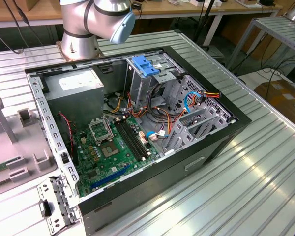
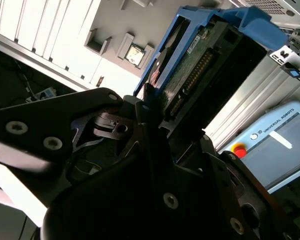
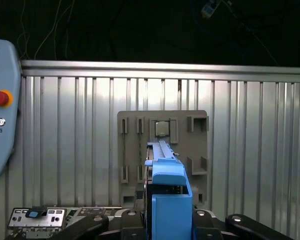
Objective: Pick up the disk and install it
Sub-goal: 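Pick up the disk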
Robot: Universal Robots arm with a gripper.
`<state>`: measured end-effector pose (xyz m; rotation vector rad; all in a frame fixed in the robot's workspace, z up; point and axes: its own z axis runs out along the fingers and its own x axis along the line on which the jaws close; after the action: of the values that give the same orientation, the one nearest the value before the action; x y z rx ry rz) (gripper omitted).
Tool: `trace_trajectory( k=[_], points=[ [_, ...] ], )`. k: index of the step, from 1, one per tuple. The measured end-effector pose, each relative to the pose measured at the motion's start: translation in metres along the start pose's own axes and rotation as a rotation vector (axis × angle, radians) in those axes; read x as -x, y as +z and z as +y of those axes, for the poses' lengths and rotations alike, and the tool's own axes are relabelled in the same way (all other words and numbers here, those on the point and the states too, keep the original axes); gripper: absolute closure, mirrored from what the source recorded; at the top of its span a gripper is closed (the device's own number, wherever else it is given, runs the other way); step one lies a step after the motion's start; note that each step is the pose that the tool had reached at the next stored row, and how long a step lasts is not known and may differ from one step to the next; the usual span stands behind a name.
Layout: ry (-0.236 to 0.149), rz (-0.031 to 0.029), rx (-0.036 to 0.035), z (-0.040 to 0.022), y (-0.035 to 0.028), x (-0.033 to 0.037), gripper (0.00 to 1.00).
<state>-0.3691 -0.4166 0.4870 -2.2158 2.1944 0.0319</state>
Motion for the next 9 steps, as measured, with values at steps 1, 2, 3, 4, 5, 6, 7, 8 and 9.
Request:
trace_trajectory(
  k=[1, 2, 3, 4, 5, 6, 7, 8, 9],
  points=[
    [0.0, 0.0, 0.0001, -0.0013, 0.0, -0.0006, 0.64],
    [0.0, 0.0, 0.0002, -0.0022, 0.0, -0.0011, 0.64],
    [0.0, 0.0, 0.0002, -0.0031, 0.0, -0.0017, 0.64],
    [0.0, -0.0001, 0.0002, -0.0044, 0.0, -0.0025, 0.64],
    [0.0, 0.0, 0.0003, -0.0061, -0.0001, -0.0036, 0.64],
    [0.0, 0.0, 0.0003, -0.0078, -0.0001, -0.0047, 0.64],
    [0.0, 0.0, 0.0003, -0.0092, -0.0001, -0.0056, 0.64],
    [0.0, 0.0, 0.0003, -0.01, -0.0001, -0.0062, 0.64],
    [0.0, 0.0, 0.0003, -0.0106, -0.0001, -0.0066, 0.64]
  ],
)
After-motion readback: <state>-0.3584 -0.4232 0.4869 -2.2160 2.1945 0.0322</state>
